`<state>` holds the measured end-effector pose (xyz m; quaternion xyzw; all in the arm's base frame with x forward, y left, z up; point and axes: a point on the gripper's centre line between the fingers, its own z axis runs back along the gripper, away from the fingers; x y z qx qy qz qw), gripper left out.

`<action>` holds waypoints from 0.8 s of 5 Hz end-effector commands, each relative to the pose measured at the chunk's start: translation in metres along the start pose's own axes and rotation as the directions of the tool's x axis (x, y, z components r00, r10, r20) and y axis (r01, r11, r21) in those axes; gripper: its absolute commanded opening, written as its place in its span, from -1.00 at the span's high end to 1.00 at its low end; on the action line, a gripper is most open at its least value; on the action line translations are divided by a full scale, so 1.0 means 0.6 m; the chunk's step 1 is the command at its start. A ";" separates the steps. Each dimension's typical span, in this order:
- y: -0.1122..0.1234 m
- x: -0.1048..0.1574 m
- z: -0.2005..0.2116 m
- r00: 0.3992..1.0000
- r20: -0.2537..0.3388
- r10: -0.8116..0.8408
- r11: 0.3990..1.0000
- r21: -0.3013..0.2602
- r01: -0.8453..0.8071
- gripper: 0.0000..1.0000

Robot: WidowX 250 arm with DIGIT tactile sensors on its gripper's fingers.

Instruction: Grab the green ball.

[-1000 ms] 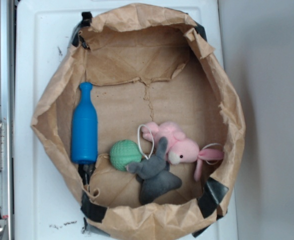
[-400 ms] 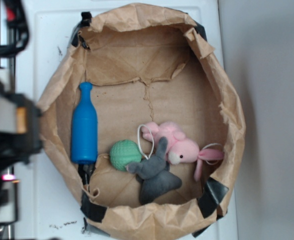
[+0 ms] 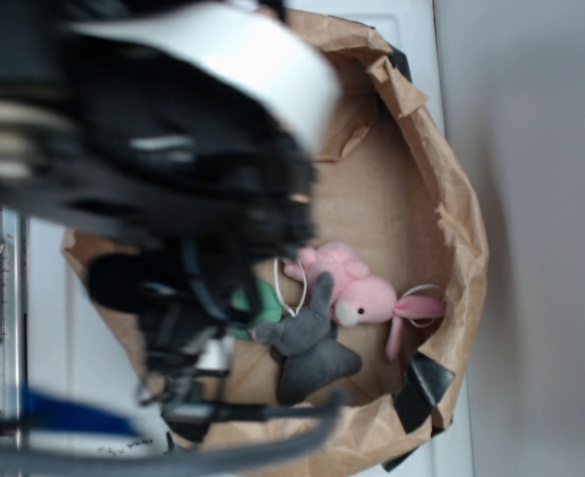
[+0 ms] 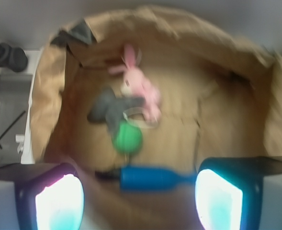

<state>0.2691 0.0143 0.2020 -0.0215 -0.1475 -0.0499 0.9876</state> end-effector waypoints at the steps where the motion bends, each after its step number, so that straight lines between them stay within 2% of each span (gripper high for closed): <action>1: 0.003 0.001 -0.090 0.997 -0.032 -0.063 0.997 0.033 0.064 -1.00; 2: -0.003 -0.009 -0.111 0.994 -0.047 -0.096 0.995 0.024 0.098 -1.00; 3: -0.022 -0.010 -0.156 0.993 -0.050 -0.109 0.992 -0.073 0.105 -1.00; 4: -0.033 0.009 -0.203 0.988 -0.087 -0.127 0.987 -0.109 0.118 -1.00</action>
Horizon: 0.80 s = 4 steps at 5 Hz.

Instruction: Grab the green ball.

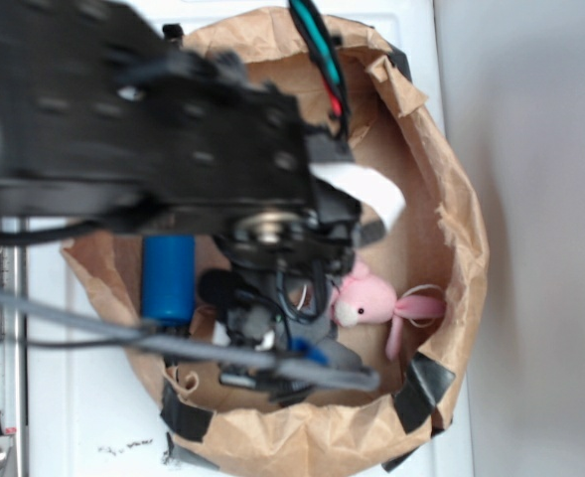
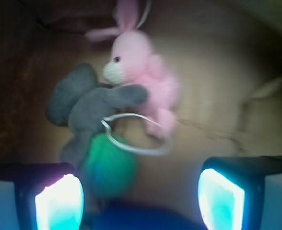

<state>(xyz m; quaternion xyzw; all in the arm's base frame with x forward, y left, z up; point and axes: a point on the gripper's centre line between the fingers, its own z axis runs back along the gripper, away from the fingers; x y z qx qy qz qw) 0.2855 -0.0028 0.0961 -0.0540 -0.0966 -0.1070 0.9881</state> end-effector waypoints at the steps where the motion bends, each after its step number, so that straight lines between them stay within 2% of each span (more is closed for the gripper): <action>1: -0.031 0.039 -0.058 0.997 -0.058 -0.057 0.996 -0.077 0.053 -1.00; 2: -0.030 0.040 -0.055 0.994 -0.078 -0.074 0.993 -0.095 0.066 -1.00; 3: -0.031 0.040 -0.042 0.996 -0.050 -0.075 0.993 -0.096 0.070 -1.00; 4: -0.077 -0.001 -0.004 0.995 -0.012 -0.095 0.990 -0.109 0.093 -1.00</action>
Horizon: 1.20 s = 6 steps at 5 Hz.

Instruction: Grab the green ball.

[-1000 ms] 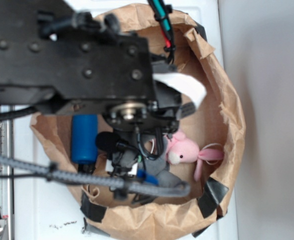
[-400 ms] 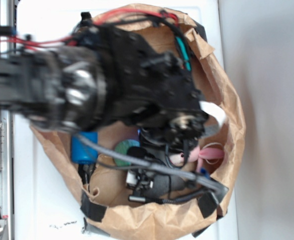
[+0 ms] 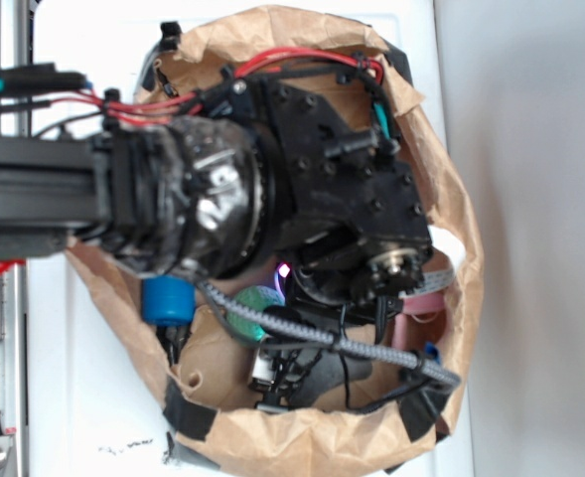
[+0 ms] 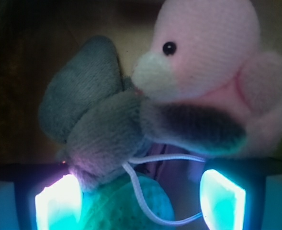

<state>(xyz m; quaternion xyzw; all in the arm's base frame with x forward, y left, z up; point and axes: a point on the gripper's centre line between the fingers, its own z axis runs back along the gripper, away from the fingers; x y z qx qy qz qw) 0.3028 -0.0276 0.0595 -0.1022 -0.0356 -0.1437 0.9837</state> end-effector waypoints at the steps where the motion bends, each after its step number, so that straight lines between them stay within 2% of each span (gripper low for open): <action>1: -0.100 -0.074 0.094 0.991 0.125 -0.055 0.998 0.029 0.052 -1.00; 2: -0.107 -0.087 0.135 0.979 0.181 -0.091 0.996 0.032 0.087 -1.00; 3: -0.097 -0.078 0.122 0.985 0.144 -0.096 0.995 0.039 0.091 -1.00; 5: -0.071 -0.026 0.055 0.995 0.077 -0.065 0.998 0.027 0.063 -1.00; 6: -0.071 -0.012 0.028 0.997 0.044 -0.064 0.998 0.017 0.064 -1.00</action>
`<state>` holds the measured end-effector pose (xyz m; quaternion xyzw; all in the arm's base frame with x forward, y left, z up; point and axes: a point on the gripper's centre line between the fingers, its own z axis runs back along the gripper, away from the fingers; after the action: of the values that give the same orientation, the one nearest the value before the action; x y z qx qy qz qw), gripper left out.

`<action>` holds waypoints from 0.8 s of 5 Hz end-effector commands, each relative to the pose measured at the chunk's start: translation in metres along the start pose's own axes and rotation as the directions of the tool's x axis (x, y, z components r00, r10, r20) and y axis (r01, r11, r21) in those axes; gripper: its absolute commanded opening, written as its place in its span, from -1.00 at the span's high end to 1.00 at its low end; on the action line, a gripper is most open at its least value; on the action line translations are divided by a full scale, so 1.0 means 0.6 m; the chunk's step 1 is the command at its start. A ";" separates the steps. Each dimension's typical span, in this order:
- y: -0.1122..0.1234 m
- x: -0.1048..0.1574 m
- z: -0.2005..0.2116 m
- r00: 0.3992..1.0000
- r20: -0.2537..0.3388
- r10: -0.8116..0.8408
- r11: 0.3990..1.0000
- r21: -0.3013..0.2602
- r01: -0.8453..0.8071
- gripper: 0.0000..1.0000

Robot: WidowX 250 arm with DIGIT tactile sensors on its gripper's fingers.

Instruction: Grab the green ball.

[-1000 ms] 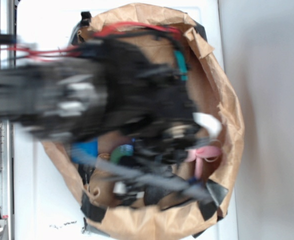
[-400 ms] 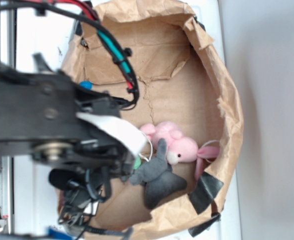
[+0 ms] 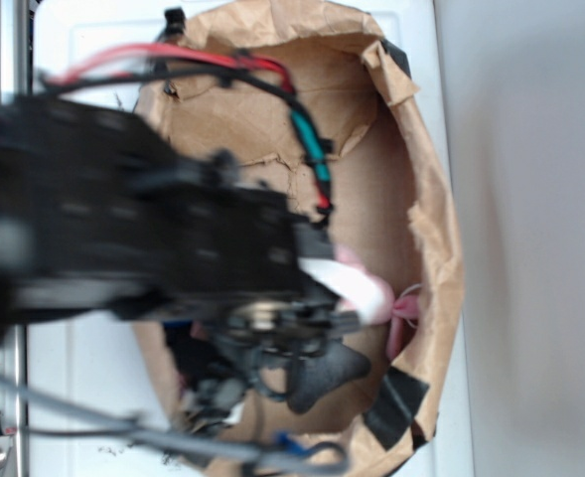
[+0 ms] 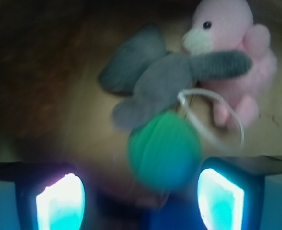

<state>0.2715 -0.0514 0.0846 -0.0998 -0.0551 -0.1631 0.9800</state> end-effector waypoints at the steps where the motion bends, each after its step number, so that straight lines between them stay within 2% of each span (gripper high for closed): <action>1: 0.012 0.046 -0.009 1.000 -0.011 -0.026 0.998 0.049 0.027 -1.00; 2: 0.003 0.020 0.005 1.000 0.008 0.006 0.997 0.080 -0.007 1.00; 3: -0.020 -0.023 0.016 0.998 0.049 0.027 0.997 0.066 -0.030 1.00; 4: -0.035 -0.050 0.027 0.997 0.066 0.027 0.997 0.070 -0.031 1.00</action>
<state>0.2360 -0.0508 0.0898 -0.0740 -0.0708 -0.1301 0.9862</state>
